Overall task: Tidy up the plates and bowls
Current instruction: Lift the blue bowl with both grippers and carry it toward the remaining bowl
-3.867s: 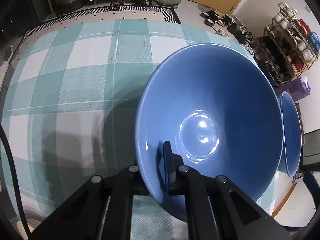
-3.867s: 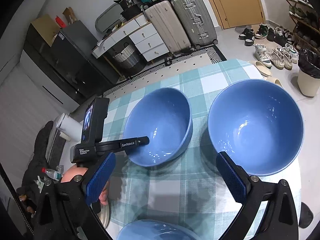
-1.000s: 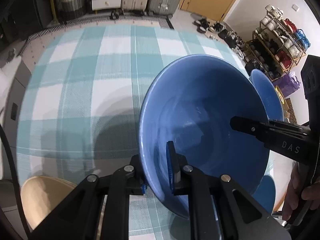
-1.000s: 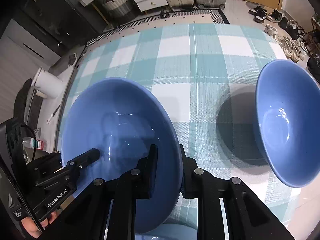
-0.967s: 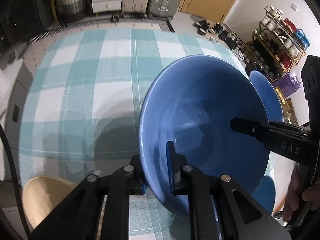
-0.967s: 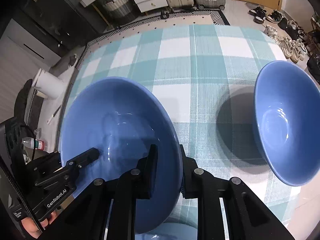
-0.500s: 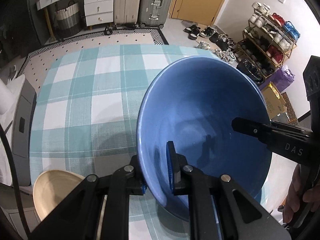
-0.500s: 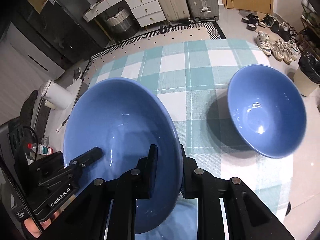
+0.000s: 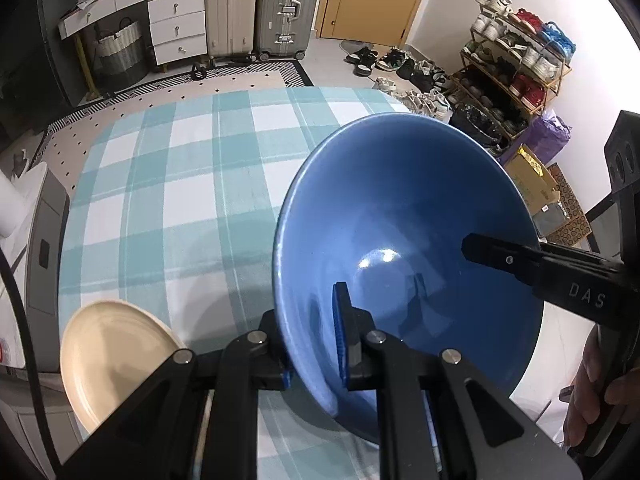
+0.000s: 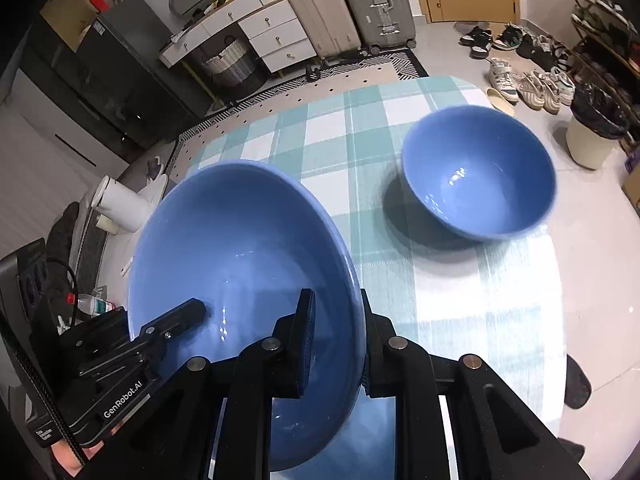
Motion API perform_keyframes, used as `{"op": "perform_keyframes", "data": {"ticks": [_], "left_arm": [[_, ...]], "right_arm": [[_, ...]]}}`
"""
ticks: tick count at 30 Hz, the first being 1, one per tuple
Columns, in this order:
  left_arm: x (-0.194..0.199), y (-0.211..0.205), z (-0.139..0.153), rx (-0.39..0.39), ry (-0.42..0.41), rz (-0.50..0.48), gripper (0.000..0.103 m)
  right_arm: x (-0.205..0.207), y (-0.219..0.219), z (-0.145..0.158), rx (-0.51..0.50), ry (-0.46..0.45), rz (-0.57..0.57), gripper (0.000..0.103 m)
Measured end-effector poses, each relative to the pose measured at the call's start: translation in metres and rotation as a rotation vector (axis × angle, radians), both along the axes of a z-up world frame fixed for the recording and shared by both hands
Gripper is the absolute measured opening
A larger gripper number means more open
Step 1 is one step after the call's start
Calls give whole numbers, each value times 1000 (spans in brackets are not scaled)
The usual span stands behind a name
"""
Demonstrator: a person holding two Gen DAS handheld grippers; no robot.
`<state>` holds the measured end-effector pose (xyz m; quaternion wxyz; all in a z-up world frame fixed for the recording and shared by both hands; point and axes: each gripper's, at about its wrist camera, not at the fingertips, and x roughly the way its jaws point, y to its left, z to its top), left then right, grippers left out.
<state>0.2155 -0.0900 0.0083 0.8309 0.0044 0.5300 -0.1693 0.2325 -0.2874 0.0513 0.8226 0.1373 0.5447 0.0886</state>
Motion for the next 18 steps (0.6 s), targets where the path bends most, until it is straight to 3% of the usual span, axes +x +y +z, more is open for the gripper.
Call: {"op": "perform_keyframes", "data": {"ticks": [7, 18], "left_arm": [[-26, -14, -14, 9, 24, -36, 13], [-57, -36, -39, 119, 30, -108, 13]], "right_arm": [[-28, -15, -15, -20, 34, -25, 19], [-61, -27, -49, -35, 79, -28, 19]]}}
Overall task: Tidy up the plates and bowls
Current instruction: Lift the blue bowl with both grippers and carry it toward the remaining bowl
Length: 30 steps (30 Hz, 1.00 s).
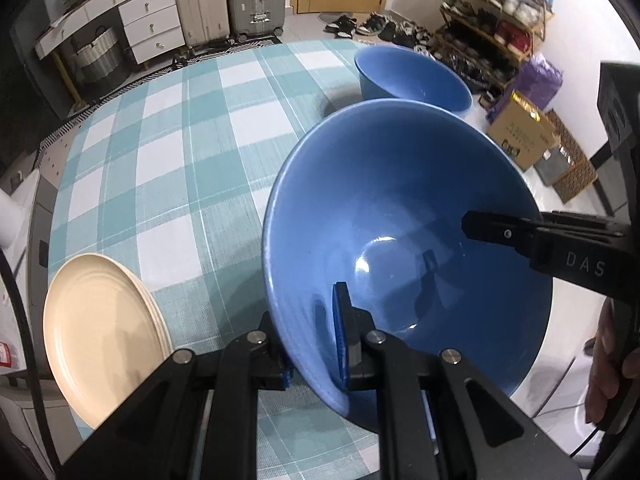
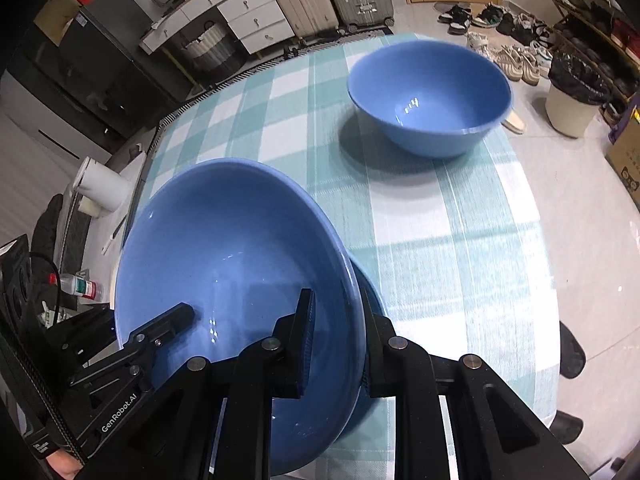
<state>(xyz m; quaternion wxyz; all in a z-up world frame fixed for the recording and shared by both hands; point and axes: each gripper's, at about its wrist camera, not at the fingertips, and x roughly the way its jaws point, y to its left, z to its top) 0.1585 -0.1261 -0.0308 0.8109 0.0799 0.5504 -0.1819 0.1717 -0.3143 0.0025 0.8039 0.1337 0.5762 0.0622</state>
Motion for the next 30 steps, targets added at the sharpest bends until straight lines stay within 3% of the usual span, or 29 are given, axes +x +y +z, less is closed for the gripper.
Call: {"op": "perform_keyframes", "data": {"ticks": [12, 19, 30], "left_arm": [[-21, -12, -9, 157, -149, -18, 13], [-25, -8, -20, 187, -175, 0, 13], [-29, -6, -27, 167, -202, 13, 15]], "right_arm": [[-15, 14, -17, -137, -52, 55, 19], [-26, 37, -21, -301, -127, 109, 19], [-33, 42, -23, -352, -194, 128, 20]]}}
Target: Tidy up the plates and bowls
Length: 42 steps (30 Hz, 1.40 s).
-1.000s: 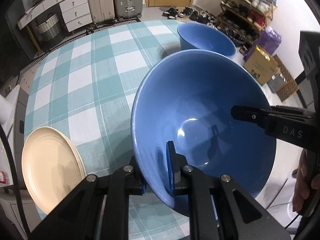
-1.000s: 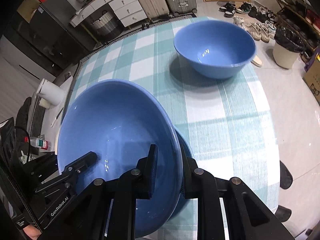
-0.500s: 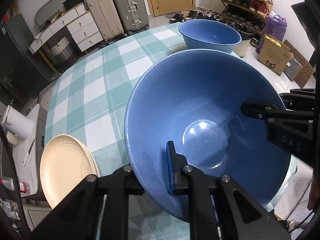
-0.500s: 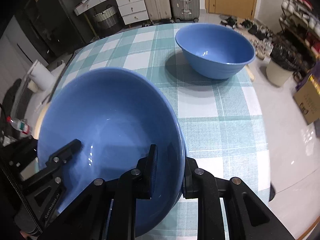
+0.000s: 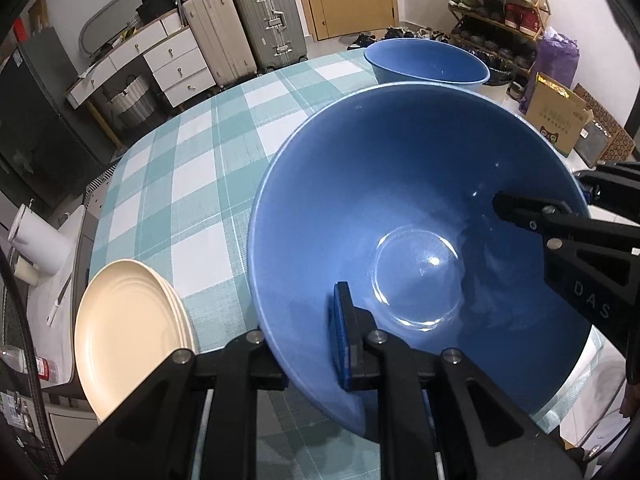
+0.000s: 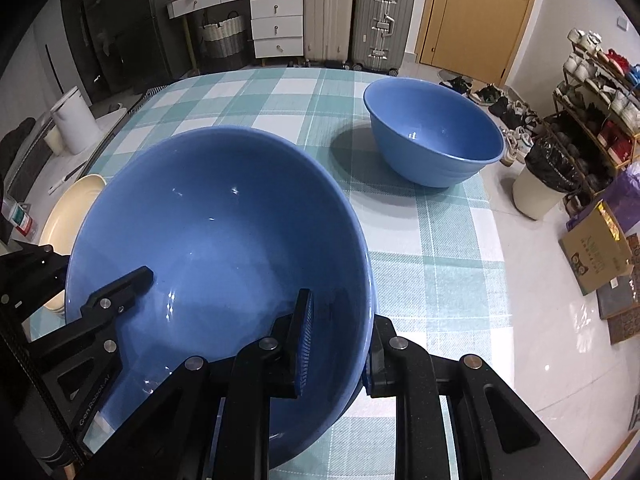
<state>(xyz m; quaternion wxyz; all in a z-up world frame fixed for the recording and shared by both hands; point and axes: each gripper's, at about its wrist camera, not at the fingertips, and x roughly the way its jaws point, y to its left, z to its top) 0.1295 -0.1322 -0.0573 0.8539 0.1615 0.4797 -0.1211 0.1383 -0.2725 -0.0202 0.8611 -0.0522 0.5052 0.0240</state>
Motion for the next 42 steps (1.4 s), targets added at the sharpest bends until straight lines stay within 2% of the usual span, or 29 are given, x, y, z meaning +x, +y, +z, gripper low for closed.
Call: {"op": "perform_keyframes", "data": {"ticks": [4, 8, 10, 19, 22, 23, 26, 28, 29, 33, 37, 38, 42], "left_arm": [[-1, 1, -2, -16, -10, 5, 16], [-8, -3, -2, 7, -56, 1, 17], [-9, -2, -2, -7, -56, 6, 20], [-11, 3, -1, -37, -91, 15, 22], [-17, 7, 8, -39, -157, 34, 23], [-20, 9, 12, -46, -180, 39, 26], [-23, 15, 20, -64, -219, 55, 47], [-23, 19, 23, -76, -231, 63, 47], [-22, 21, 24, -86, -234, 67, 47], [-21, 23, 26, -87, -225, 93, 48], [-21, 21, 29, -91, -243, 103, 48], [-21, 21, 29, -88, -251, 105, 49], [-16, 21, 27, -92, -236, 108, 49]], "right_arm": [[-6, 6, 5, -58, -54, 12, 20], [-9, 7, 9, -76, -86, 8, 21], [-9, 6, 11, -88, -100, 7, 23], [-6, -2, 6, -47, -97, -5, 25], [-6, -6, 7, -19, -104, -13, 25], [-6, -8, 8, -2, -111, -16, 25], [-9, -16, 12, 82, -147, -22, 28], [-10, -22, 15, 132, -172, -34, 28], [-10, -25, 17, 156, -186, -43, 29], [-11, -32, 24, 227, -227, -56, 48], [-18, -33, 30, 263, -274, -53, 57], [-21, -32, 31, 278, -278, -46, 62], [-27, -29, 33, 291, -310, -35, 73]]}}
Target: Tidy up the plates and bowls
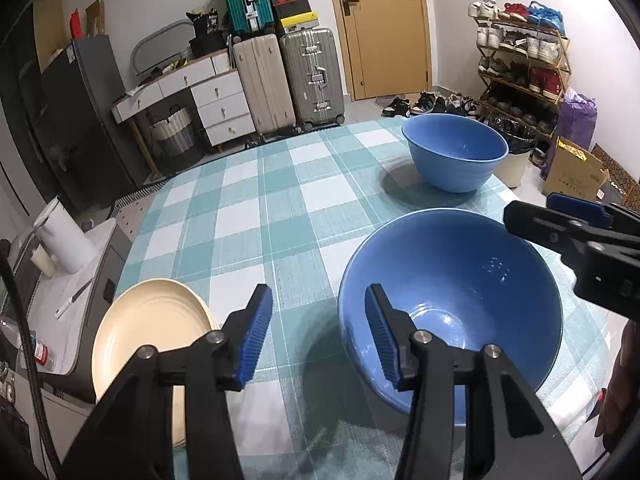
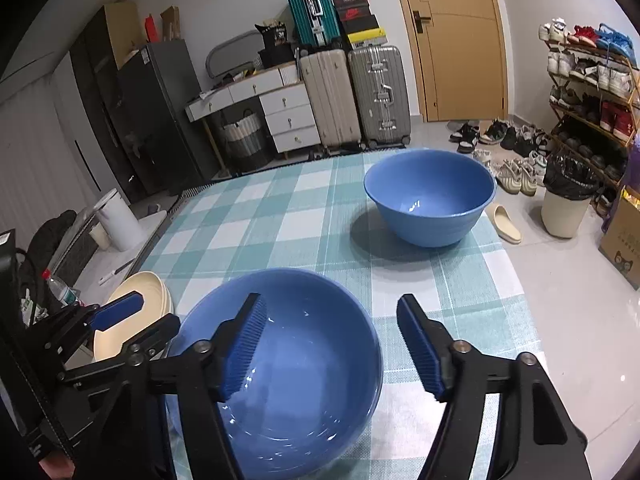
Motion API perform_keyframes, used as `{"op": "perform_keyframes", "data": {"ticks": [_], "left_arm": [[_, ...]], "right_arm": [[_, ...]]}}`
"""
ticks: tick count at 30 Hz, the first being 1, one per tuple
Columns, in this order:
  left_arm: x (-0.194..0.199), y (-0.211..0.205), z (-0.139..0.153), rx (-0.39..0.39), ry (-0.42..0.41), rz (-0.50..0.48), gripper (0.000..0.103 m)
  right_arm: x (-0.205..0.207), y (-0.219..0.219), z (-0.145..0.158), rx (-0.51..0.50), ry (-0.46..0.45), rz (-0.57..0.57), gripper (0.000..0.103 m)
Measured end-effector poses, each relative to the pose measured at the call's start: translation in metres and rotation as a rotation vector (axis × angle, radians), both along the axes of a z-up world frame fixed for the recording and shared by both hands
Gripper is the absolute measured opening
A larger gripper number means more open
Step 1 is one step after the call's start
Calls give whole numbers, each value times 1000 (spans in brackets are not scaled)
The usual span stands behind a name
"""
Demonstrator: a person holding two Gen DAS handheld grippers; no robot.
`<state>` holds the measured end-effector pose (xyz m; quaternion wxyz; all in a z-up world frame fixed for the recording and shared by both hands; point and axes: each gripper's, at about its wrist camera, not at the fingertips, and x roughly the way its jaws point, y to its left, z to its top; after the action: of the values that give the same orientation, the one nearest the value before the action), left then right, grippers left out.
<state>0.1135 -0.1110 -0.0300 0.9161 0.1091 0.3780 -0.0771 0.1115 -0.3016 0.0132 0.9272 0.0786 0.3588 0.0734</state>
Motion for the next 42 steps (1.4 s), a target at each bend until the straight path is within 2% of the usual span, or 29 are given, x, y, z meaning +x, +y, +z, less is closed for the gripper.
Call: {"op": "perform_keyframes", "data": {"ticks": [4, 7, 8, 9, 12, 17, 21, 24, 29, 32, 42], "left_arm": [[4, 1, -1, -10, 7, 8, 49], [6, 1, 0, -4, 1, 9, 56], [7, 0, 0, -7, -2, 4, 65], [7, 0, 2, -5, -10, 2, 79], [4, -1, 10, 0, -79, -3, 91], [13, -4, 18, 5, -87, -16, 93], [23, 1, 20, -61, -45, -34, 93], [27, 1, 22, -60, -46, -24, 93], [33, -2, 27, -44, -55, -15, 94], [36, -4, 28, -43, -55, -19, 98], [54, -10, 34, -21, -51, -24, 98]], "right_arm": [[-2, 0, 1, 5, -24, -2, 81], [1, -3, 0, 15, -23, -2, 83], [2, -3, -1, 18, -22, -2, 83], [3, -4, -1, 21, -23, -4, 83], [6, -9, -3, 49, -25, -15, 86], [14, -15, -5, 70, -27, -39, 90], [19, -24, -3, 66, -43, -96, 99], [21, -32, -2, 84, -55, -120, 101], [30, -39, -2, 107, -45, -128, 101], [34, -44, -1, 116, -44, -133, 101], [44, -59, 4, 162, -30, -133, 101]]}}
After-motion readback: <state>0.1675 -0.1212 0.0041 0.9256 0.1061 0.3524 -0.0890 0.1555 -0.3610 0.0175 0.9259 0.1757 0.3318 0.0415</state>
